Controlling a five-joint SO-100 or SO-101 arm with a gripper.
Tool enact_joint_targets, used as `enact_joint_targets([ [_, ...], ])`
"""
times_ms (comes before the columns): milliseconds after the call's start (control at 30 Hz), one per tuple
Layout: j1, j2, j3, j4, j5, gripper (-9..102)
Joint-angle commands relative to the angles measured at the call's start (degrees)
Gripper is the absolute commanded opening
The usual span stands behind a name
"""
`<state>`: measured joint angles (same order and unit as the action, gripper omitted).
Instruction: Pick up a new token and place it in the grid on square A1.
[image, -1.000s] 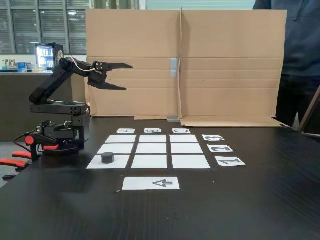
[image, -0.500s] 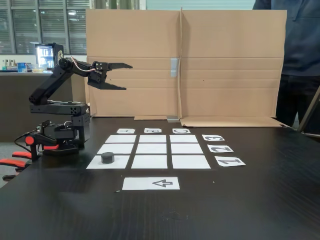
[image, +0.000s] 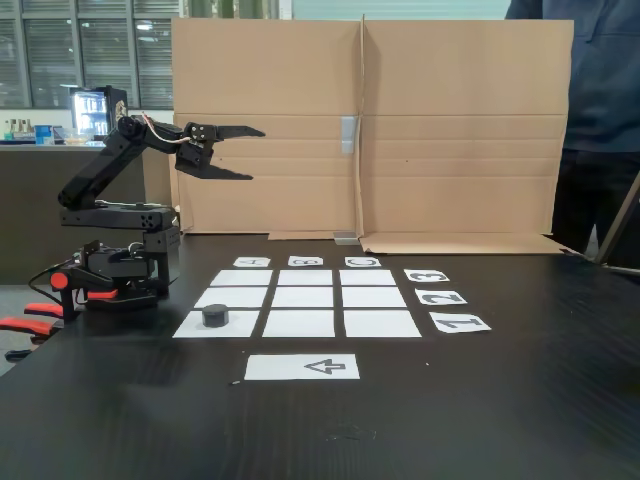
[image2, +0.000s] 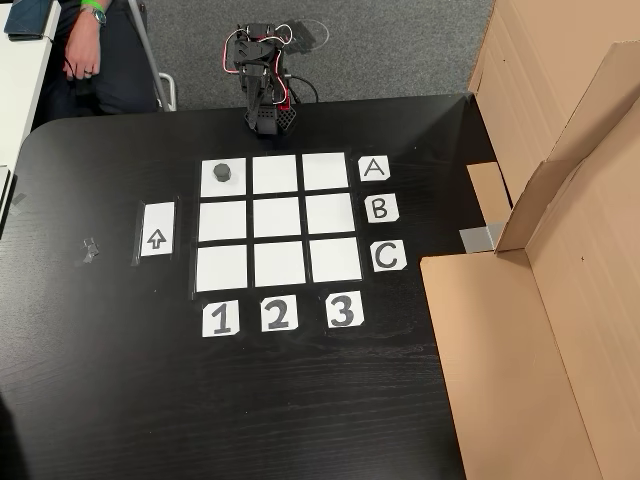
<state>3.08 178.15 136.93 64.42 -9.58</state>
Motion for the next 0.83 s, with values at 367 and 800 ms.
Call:
enact_joint_targets([
  [367, 0.4, -1.2, -0.5, -0.8, 0.6, 32],
  [800, 0.4, -1.3, -0.6, -0.8, 0.6, 32],
])
